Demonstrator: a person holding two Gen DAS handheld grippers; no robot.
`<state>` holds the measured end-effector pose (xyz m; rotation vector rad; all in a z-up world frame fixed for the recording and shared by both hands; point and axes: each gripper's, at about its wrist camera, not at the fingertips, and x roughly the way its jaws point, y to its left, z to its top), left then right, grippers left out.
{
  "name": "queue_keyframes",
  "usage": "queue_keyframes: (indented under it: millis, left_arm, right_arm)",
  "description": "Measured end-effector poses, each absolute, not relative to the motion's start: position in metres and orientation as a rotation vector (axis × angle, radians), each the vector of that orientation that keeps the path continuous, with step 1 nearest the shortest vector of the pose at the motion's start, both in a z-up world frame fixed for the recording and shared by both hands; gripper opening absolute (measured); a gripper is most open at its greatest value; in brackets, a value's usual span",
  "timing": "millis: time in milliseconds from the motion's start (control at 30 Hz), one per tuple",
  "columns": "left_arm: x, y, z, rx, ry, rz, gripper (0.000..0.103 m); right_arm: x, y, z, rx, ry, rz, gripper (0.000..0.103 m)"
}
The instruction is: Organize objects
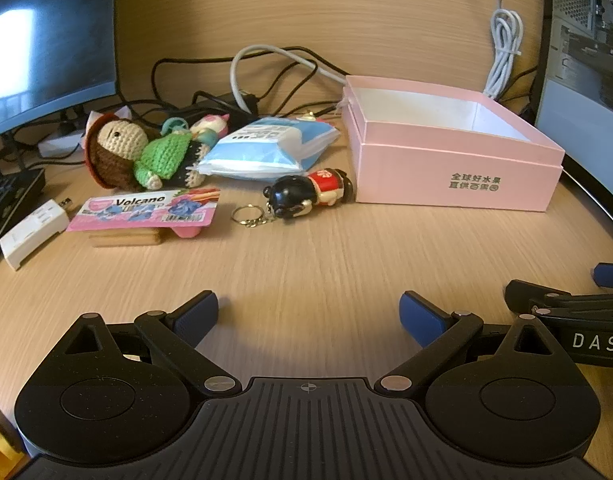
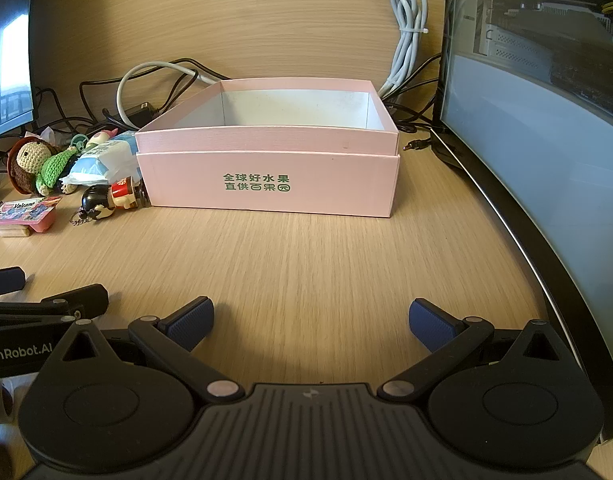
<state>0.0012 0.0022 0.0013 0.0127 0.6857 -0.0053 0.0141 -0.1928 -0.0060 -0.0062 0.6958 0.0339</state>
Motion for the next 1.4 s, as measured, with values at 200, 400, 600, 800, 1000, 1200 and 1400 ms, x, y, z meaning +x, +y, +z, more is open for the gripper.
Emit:
queue_keyframes:
  millis: [200, 400, 600, 800, 1000, 1200, 1400]
  left_arm:
    - [0.001, 0.002, 0.001, 0.013, 0.686, -0.004, 0.100]
    - [0.001, 0.000, 0.001, 0.000, 0.698, 0.021, 0.099]
    - [-0.022, 0.009, 0.030, -0.103, 0.634, 0.047, 0.097]
    - [-0.064, 0.054, 0.071, -0.188, 0.545, 0.093, 0.097]
    - [-0.092, 0.113, 0.061, -0.198, 0.649, 0.210, 0.097]
    - [-0.101, 0.138, 0.046, -0.161, 0.722, 0.208, 0.096]
    - [-0.101, 0.149, 0.049, -0.105, 0.709, 0.174, 0.095]
  right_arm:
    - [0.017, -0.190, -0.007, -0.006, 0.696, 0.037, 0.103]
    - [0.016, -0.192, -0.006, -0.015, 0.696, 0.063, 0.103]
    - [0.018, -0.197, -0.004, -0.037, 0.722, 0.127, 0.103]
    - [0.017, -0.198, -0.002, -0.055, 0.756, 0.155, 0.103]
    - [0.016, -0.198, -0.002, -0.046, 0.769, 0.143, 0.103]
    - [0.017, -0.192, 0.000, -0.022, 0.808, 0.075, 0.103]
    - [0.017, -0.190, -0.001, -0.014, 0.815, 0.049, 0.103]
